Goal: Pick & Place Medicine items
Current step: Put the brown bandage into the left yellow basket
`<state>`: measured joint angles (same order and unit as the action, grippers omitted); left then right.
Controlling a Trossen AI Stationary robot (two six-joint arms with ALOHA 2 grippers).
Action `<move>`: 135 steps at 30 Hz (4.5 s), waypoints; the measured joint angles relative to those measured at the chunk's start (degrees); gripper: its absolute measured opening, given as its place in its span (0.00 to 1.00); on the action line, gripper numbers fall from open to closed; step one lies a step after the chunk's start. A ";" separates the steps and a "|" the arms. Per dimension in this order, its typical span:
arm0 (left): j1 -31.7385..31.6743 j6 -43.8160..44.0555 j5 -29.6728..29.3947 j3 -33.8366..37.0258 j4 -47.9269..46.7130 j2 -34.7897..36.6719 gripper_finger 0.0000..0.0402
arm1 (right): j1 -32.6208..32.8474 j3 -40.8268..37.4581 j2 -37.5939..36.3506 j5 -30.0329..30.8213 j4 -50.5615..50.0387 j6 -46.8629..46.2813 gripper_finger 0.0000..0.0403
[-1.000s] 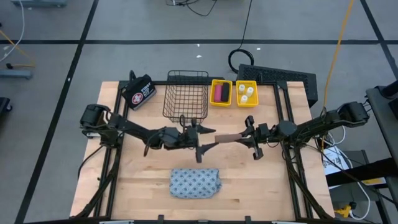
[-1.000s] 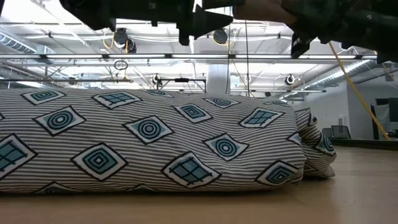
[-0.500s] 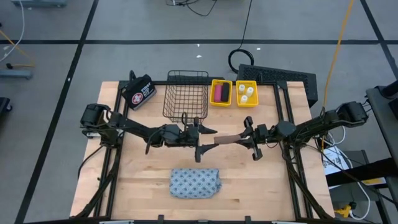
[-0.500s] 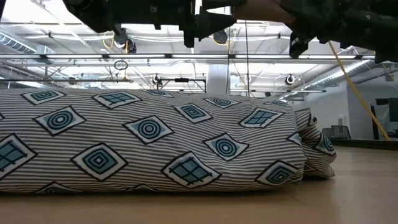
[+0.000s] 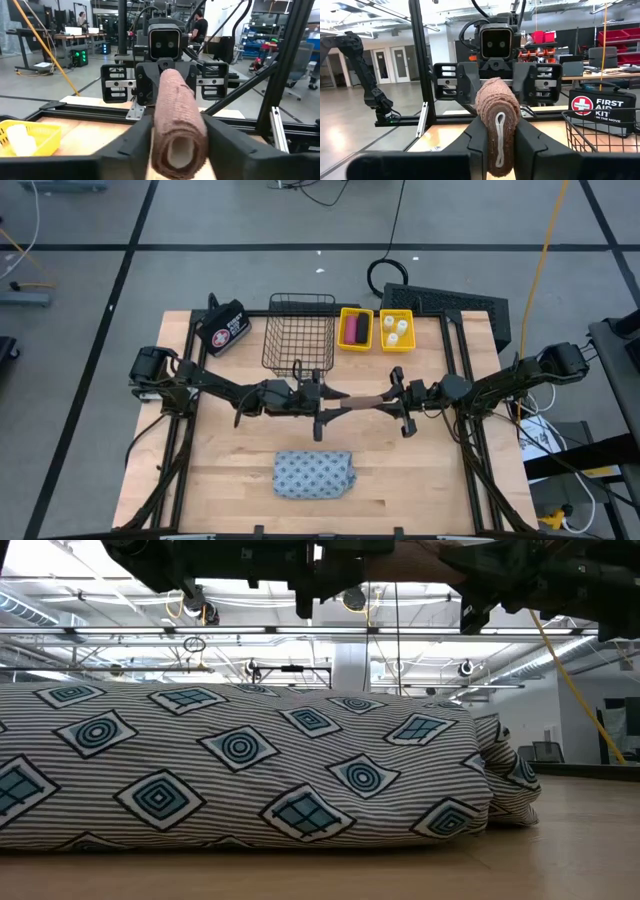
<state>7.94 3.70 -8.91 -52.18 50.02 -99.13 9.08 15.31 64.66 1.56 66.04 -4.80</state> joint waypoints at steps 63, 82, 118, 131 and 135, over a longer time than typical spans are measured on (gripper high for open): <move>2.14 -1.57 -0.33 0.10 -11.19 0.17 0.10 | 0.02 90.63 37.96 -0.35 -138.89 -0.48 0.51; 2.00 -1.91 -0.35 0.00 -11.15 0.17 0.11 | 0.02 84.67 37.09 -0.57 -134.46 -0.48 0.36; 2.40 -2.53 -0.12 0.22 -22.25 10.53 0.26 | -0.06 82.29 33.17 -6.27 -131.16 -2.26 0.09; 2.95 -1.70 -10.70 -0.01 -41.14 26.88 0.27 | -5.89 81.70 31.82 -6.12 -123.37 -8.73 0.10; 2.95 -1.10 -10.70 0.03 -41.67 27.24 0.27 | -10.47 81.70 31.87 -5.89 -117.28 -11.01 0.11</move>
<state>10.90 2.60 -19.60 -52.16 8.35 -71.89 -1.39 97.01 96.53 -4.33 -51.24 -15.81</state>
